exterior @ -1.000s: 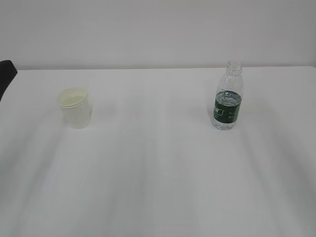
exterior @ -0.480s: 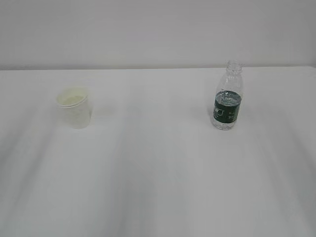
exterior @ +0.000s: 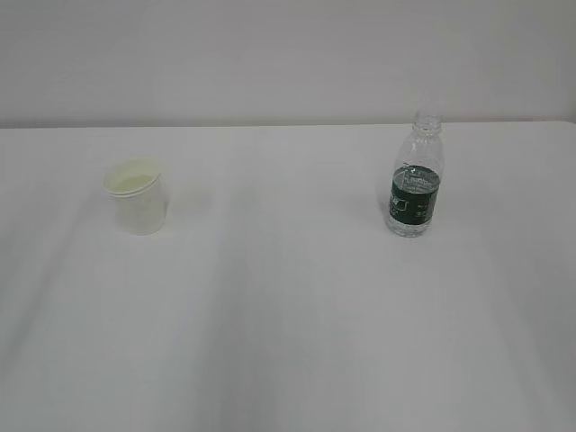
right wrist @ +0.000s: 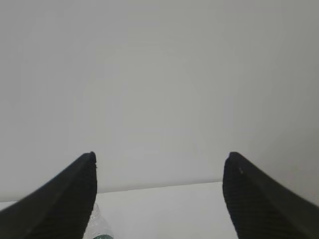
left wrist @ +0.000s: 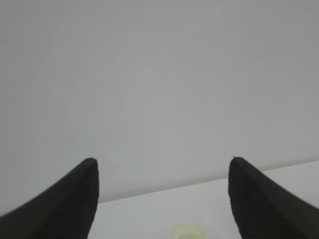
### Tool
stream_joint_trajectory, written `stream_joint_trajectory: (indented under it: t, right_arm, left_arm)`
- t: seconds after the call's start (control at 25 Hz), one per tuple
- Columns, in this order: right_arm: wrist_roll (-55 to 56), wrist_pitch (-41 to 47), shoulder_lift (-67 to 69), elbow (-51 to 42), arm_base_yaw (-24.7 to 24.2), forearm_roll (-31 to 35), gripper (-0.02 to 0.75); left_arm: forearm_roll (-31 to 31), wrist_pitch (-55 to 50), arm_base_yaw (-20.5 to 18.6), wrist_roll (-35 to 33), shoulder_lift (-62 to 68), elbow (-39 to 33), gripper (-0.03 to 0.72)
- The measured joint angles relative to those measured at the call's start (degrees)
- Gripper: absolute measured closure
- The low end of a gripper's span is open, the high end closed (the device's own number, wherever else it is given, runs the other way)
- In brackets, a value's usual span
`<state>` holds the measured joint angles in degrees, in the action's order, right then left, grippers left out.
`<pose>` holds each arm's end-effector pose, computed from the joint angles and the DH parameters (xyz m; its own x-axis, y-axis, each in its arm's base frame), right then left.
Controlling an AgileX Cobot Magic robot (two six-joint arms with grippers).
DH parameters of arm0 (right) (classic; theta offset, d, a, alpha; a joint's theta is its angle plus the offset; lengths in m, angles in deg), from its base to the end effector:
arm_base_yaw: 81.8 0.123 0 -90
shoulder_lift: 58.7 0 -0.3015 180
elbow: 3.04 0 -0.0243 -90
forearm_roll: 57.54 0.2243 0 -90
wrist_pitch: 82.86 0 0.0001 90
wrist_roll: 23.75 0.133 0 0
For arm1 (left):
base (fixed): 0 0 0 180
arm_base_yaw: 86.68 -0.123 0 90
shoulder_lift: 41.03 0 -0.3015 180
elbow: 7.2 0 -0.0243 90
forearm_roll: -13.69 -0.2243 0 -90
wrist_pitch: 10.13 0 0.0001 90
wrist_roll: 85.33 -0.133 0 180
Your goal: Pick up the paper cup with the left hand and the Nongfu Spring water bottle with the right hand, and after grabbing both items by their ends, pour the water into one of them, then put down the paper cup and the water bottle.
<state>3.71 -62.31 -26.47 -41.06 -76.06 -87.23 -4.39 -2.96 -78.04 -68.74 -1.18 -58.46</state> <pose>0.0807 -0.0152 0.3863 0.0289 -0.0081 -0.9995 0.0748 0.9972 -0.0059 0.1233 -0.0239 0.3493 0.1028 0.0083 -0.9947 0.1858 0.9822 0.0274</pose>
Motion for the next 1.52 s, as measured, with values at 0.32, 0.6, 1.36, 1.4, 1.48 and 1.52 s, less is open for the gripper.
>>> stream_joint_trajectory:
  t: [0.32,0.6,1.36,1.4,1.48,1.52]
  right_arm:
    - [-0.5,10.26,-4.46,2.13,0.0,3.9,0.148]
    - [-9.44,22.03,-4.99,7.39,0.0,11.23,0.148]
    - [-26.64,52.39,-15.01,15.47,0.0,23.64,0.148]
    - [-26.73,52.43,-16.05,15.56,0.0,23.64,0.148]
    - [-26.77,52.66,-17.75,15.56,0.0,23.64,0.149]
    - [-26.77,52.66,-18.44,15.56,0.0,23.64,0.149]
  left_arm:
    - [-1.16,-15.91,0.0,0.0,-10.81,3.16,0.118]
    - [-1.34,-30.75,0.0,-0.77,-15.8,7.41,0.12]
    - [3.44,-73.28,0.0,-10.35,-17.38,28.59,0.169]
    - [4.83,-75.05,0.0,-10.48,-17.38,28.59,0.169]
    - [7.45,-78.54,0.0,-10.48,-17.38,28.63,0.17]
    - [8.86,-79.31,0.0,-10.48,-17.38,28.63,0.17]
